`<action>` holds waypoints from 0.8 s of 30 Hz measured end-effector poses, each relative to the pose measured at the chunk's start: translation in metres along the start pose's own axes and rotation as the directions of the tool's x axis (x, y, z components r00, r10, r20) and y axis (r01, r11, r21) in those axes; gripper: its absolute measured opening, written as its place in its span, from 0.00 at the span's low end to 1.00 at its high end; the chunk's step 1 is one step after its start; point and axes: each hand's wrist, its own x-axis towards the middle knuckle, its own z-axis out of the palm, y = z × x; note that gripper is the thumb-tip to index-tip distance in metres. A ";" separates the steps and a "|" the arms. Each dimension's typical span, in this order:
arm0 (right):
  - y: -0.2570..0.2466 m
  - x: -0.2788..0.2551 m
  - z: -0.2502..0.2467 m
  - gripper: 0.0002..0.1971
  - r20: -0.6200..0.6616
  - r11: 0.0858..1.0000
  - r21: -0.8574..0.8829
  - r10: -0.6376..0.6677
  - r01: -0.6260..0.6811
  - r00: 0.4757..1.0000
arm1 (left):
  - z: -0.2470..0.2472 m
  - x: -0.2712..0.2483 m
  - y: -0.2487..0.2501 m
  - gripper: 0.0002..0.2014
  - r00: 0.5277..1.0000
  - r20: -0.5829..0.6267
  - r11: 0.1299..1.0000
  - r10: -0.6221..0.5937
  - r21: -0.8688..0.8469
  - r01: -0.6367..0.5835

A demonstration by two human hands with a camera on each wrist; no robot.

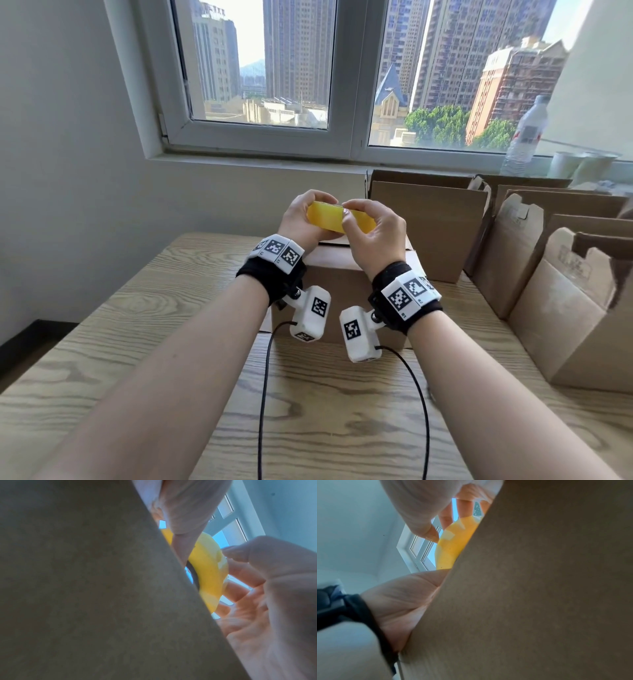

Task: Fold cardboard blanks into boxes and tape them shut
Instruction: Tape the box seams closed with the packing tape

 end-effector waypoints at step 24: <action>-0.004 0.000 -0.002 0.10 0.012 0.995 -0.090 0.033 -0.032 0.999 | -0.002 -0.002 0.003 0.26 1.000 0.022 1.000 0.007 -0.004 -0.007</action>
